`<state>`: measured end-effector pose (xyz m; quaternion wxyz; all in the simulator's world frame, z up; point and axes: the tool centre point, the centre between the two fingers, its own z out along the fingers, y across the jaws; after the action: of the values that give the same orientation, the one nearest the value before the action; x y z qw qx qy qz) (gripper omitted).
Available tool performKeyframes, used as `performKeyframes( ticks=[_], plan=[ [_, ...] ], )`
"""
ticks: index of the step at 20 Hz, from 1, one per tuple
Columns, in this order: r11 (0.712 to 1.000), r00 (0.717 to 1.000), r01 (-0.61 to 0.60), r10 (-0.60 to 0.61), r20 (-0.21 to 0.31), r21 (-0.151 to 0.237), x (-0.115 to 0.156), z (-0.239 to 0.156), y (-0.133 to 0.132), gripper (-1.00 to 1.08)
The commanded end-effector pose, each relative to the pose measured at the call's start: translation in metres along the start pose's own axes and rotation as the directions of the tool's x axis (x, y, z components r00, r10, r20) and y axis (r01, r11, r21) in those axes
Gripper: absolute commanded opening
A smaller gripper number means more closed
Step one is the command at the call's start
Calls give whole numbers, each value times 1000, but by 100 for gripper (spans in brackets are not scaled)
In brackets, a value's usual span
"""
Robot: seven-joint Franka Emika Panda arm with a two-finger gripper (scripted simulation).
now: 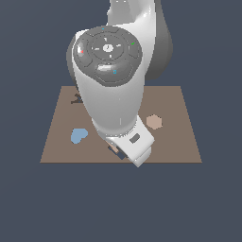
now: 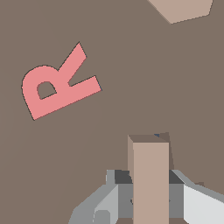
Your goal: Insert a designated object into the corresponding slot on a board.
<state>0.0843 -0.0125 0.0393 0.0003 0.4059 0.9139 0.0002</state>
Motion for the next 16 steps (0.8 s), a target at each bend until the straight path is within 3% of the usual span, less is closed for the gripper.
performKeyframes(
  ticks=[1,8,16],
  plan=[
    [999,999,49,-49,0,0,-1,0,6,-100],
    [991,991,132,-132,0,0,-2,-1,17,-100],
    [989,989,146,-146,0,0,-2,2,18,-100]
  ],
)
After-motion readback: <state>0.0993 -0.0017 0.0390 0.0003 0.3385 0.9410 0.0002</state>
